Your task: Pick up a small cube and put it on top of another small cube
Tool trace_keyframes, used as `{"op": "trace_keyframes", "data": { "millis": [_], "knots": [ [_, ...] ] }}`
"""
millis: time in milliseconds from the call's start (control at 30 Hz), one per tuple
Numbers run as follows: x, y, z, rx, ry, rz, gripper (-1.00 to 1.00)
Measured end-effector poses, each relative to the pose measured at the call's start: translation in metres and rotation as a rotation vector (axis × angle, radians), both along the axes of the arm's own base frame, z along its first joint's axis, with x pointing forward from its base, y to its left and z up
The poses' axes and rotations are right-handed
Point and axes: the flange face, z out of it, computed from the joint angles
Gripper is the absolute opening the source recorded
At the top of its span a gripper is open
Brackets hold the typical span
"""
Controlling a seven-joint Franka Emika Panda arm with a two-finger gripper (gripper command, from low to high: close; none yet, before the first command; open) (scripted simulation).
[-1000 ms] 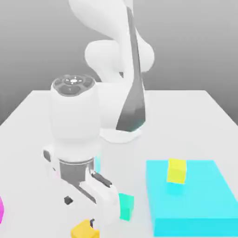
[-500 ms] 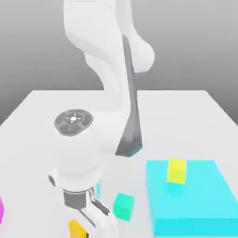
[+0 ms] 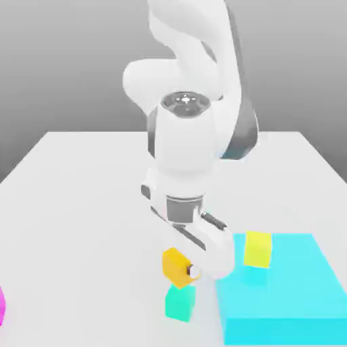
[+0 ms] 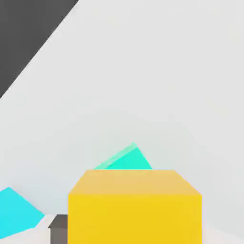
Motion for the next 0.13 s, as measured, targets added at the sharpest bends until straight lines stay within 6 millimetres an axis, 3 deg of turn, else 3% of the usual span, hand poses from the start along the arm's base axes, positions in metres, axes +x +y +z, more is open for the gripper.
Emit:
{"op": "trace_keyframes", "data": {
  "millis": [33, 133],
  "knots": [
    [-0.0007, 0.0000, -0.0080, 0.000, 0.000, 0.000, 1.00],
    [-0.0007, 0.0000, -0.0080, 0.000, 0.000, 0.000, 1.00]
  ]
}}
